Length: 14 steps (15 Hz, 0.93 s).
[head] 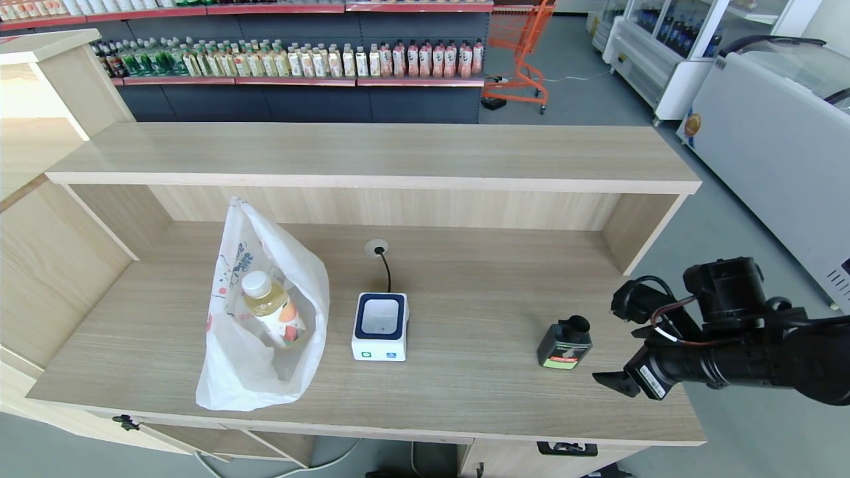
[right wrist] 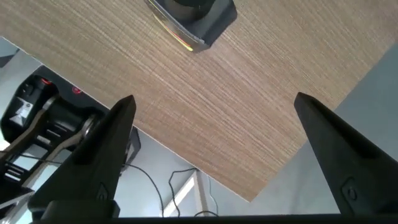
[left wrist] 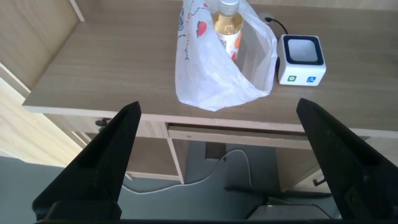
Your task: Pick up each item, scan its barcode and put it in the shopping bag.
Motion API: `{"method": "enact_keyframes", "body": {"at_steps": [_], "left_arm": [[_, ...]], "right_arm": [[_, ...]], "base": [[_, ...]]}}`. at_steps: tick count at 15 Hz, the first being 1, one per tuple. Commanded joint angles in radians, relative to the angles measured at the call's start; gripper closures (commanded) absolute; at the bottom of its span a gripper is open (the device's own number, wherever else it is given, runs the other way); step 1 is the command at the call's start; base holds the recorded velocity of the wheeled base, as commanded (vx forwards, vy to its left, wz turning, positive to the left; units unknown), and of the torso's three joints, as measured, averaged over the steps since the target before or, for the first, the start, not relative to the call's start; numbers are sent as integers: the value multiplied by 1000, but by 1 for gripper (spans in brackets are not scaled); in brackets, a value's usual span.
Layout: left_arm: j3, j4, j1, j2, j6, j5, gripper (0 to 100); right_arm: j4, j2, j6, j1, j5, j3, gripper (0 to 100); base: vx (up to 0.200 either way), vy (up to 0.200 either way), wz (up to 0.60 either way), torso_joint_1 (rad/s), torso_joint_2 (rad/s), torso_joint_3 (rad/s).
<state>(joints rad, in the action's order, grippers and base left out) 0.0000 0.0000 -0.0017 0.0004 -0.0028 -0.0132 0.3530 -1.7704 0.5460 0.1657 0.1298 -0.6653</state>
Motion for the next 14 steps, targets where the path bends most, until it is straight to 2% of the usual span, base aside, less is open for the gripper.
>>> {"method": "enact_keyframes", "body": {"at_steps": [1,4,9,10,14], "left_arm": [[0,0,0,0,-2,-1,0],[0,0,0,0,0,-1,0],[0,0,0,0,0,-1,0],[0,0,0,0,-2,-1,0],[0,0,0,0,-2,-1,0]], "right_arm": [[18,-35,15,-2,37,3,0],[69,-86,104,-11,90,0,0],[116,-136,109,-5,102,-11,0],[116,-142,108,-5,128,-19,100],[158,-179,108,0,142,-28,100]], "base": [[0,0,0,0,0,0],[0,0,0,0,0,0],[0,0,0,0,0,0],[0,0,0,0,0,0],[0,0,0,0,0,0]]}}
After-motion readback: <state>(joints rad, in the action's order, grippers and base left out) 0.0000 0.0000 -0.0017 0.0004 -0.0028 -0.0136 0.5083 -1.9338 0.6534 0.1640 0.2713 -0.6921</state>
